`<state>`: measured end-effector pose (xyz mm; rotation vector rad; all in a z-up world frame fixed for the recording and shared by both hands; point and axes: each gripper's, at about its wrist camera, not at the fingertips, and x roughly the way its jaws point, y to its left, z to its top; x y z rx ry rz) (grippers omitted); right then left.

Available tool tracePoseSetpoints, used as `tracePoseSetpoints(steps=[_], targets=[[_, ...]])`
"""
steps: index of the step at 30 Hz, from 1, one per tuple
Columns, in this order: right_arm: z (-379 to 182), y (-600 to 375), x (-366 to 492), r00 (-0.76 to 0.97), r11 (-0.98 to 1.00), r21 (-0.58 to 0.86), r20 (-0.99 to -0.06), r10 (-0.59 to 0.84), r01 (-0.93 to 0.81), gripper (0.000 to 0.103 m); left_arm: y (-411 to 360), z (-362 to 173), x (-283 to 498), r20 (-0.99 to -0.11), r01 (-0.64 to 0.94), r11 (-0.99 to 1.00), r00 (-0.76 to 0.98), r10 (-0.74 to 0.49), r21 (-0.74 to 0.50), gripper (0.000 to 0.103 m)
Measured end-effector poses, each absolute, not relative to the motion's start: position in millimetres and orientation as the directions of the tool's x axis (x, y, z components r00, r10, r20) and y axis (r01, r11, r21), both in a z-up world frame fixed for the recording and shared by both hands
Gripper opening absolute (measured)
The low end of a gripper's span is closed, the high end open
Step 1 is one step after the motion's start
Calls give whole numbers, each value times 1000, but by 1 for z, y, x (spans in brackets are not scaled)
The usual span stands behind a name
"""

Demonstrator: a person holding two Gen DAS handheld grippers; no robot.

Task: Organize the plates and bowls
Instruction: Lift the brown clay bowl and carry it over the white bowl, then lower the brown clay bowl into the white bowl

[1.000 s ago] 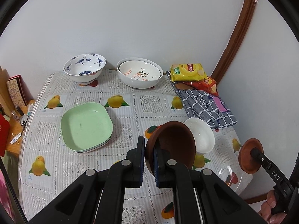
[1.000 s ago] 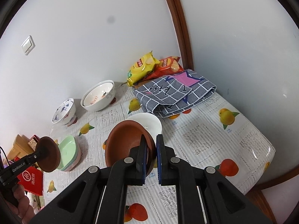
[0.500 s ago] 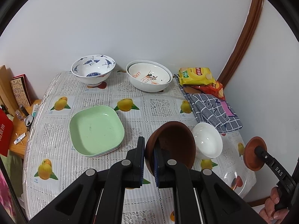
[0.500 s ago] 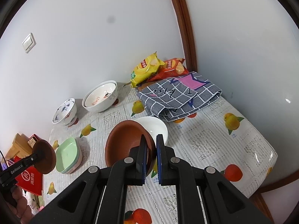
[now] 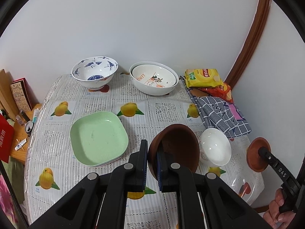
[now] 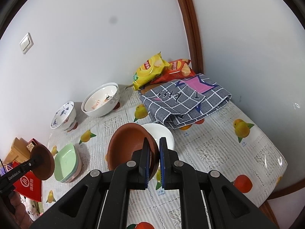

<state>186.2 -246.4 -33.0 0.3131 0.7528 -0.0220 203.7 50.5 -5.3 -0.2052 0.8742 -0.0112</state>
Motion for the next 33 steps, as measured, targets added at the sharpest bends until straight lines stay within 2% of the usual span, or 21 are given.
tracePoseSetpoints(steps=[33], targets=[[-134, -227, 281, 586, 974, 188, -806, 82, 123, 9, 25, -81, 281, -846, -46, 986, 520, -113, -160, 9]])
